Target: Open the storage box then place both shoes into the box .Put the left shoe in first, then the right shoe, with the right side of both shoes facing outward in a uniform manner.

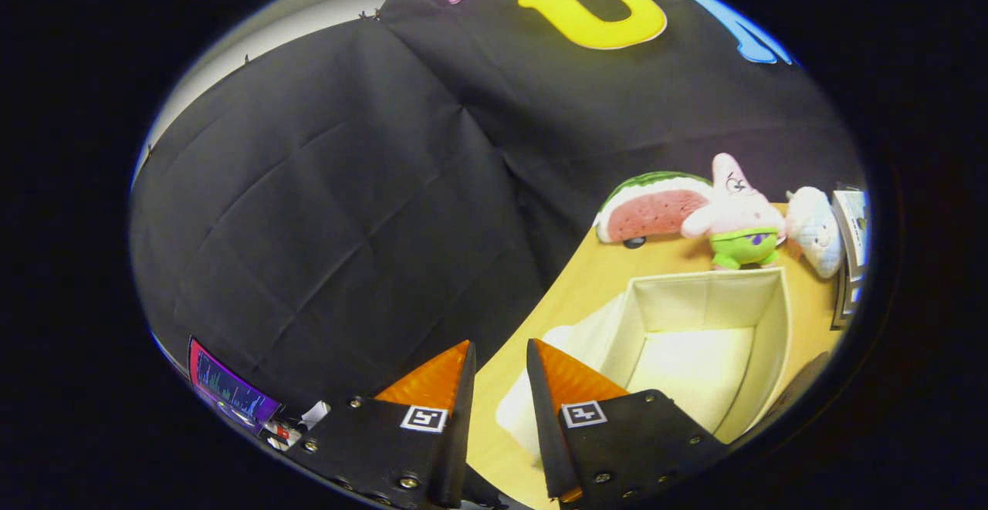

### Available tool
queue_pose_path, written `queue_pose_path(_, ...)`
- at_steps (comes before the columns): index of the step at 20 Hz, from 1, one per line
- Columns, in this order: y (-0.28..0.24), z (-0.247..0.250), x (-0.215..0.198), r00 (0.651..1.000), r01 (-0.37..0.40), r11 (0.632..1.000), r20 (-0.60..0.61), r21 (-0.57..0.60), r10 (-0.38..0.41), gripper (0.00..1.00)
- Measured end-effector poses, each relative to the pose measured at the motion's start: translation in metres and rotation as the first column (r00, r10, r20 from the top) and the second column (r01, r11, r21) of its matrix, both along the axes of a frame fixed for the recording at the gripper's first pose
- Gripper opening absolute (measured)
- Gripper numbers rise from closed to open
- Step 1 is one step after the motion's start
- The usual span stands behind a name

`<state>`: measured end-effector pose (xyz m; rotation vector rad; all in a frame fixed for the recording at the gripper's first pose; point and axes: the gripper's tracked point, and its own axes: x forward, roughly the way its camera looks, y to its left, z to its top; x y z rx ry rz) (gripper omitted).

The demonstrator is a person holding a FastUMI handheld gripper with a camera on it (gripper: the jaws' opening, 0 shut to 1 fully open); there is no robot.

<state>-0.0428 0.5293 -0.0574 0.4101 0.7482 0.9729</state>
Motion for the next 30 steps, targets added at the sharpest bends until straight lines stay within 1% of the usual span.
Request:
queue_pose_path(3,-0.045,-0.002,0.02,0.997,0.079,0.996,0.029,-0.028,-0.078,0.39)
queue_pose_path(6,-0.1,-0.009,0.041,0.984,0.167,0.983,0.07,-0.074,-0.162,0.4)
queue_pose_path(9,-0.154,-0.026,0.053,0.967,0.245,0.961,0.101,-0.13,-0.233,0.4)
queue_pose_path(14,-0.239,-0.052,0.051,0.935,0.351,0.912,0.124,-0.212,-0.331,0.4)
queue_pose_path(19,-0.296,-0.083,0.038,0.919,0.393,0.867,0.167,-0.306,-0.357,0.4)
queue_pose_path(21,-0.316,-0.102,0.03,0.912,0.409,0.842,0.169,-0.353,-0.373,0.4)
queue_pose_path(22,-0.326,-0.113,0.019,0.91,0.414,0.83,0.158,-0.374,-0.383,0.4)
queue_pose_path(24,-0.336,-0.137,0.012,0.911,0.406,0.813,0.113,-0.417,-0.397,0.4)
queue_pose_path(26,-0.341,-0.159,-0.002,0.91,0.392,0.802,0.062,-0.451,-0.409,0.4)
queue_pose_path(30,-0.342,-0.19,-0.013,0.912,0.357,0.792,0.003,-0.495,-0.409,0.4)
